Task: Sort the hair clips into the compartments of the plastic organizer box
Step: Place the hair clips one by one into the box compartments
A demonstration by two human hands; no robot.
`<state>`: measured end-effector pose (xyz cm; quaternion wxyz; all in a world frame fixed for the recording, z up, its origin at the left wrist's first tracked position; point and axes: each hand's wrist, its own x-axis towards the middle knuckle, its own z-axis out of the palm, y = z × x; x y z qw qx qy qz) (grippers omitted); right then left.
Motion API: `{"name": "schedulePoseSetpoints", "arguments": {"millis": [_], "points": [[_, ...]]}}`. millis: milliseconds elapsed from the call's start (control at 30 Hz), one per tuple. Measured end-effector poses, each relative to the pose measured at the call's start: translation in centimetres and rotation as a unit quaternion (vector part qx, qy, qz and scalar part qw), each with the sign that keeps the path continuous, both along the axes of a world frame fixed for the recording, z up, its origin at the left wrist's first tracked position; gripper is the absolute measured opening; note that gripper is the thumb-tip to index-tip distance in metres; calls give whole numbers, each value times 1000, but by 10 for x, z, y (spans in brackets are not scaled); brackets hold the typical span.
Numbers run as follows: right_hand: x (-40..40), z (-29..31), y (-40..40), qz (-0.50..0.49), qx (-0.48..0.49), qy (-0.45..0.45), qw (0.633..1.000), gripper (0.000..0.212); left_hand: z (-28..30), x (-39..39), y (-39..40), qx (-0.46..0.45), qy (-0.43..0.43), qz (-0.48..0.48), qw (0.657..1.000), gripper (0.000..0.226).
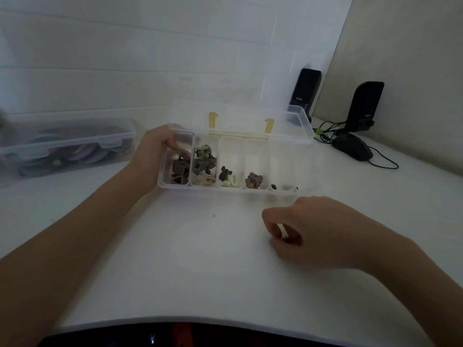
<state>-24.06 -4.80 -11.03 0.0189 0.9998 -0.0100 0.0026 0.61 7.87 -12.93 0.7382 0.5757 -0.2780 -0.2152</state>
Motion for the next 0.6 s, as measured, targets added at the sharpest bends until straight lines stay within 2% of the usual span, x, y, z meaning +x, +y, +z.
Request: {"name": "schedulePoseSetpoints", "arguments": {"millis": [133,233,367,467,600], "points": [[-2,-10,0,4,44,-22,999,8,-1,0,0,-4,-5,-1,1000,30],[5,-6,2,28,98,-84,991,6,-1,0,0,-11,-5,-2,1000,30],[23,6,4,55,184,-196,961,6,-3,0,-2,-10,-4,-3,1000,26],[47,14,8,63,255,-274,925,4,-5,0,-4,-8,19,-1,1000,20],[80,25,13,78,280,-324,900,20,-6,-1,-6,-12,34,-17,999,18]]}}
